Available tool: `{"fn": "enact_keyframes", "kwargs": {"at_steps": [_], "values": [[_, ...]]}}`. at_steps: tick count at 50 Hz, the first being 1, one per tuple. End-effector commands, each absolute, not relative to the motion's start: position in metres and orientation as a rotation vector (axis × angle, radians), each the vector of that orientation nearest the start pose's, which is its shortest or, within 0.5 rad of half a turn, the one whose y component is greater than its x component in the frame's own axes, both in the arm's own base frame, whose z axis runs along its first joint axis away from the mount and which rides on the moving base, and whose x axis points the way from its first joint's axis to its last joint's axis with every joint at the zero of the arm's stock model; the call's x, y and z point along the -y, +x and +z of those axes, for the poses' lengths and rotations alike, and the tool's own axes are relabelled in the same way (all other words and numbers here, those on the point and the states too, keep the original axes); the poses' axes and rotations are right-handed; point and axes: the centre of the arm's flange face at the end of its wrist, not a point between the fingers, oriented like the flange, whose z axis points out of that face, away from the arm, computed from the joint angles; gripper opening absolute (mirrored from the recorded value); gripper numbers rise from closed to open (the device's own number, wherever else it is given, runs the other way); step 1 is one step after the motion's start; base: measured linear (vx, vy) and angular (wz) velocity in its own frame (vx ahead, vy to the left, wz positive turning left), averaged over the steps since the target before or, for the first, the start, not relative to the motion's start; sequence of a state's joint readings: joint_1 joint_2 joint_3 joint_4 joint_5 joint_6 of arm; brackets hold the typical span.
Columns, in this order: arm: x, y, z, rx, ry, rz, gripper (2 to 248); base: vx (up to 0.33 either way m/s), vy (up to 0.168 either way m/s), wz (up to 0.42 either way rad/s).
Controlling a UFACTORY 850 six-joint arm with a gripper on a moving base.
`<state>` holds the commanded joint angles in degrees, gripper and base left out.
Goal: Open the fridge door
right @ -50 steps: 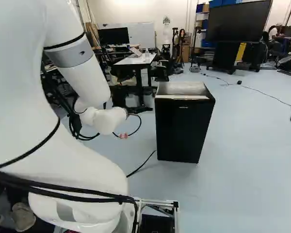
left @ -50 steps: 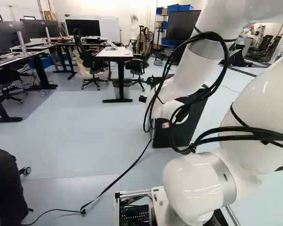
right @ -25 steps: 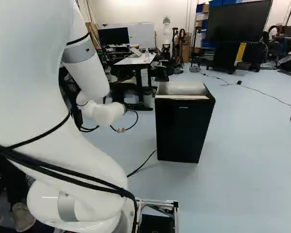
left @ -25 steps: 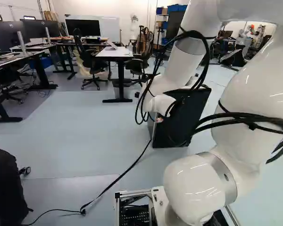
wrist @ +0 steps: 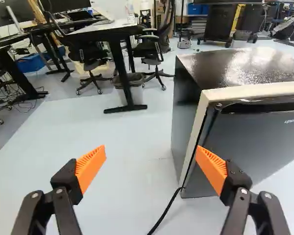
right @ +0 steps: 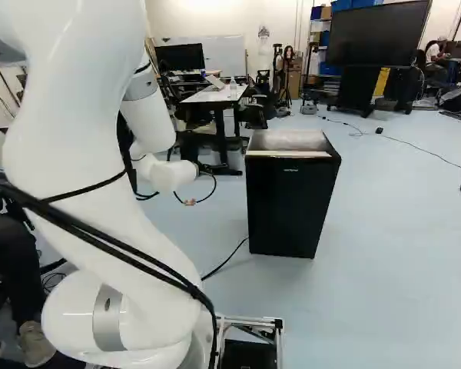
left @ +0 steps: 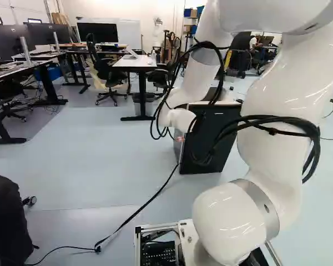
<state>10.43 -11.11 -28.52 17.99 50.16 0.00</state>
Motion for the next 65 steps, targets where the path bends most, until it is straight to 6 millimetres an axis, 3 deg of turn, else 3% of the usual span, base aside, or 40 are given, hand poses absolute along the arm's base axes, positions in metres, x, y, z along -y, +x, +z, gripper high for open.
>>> {"fn": "enact_keyframes", "kwargs": {"at_steps": [65], "values": [[-0.031, 0.456, 0.292, -0.774, -2.622, -1.928, 247, 0.0, 0.0, 0.0]]}}
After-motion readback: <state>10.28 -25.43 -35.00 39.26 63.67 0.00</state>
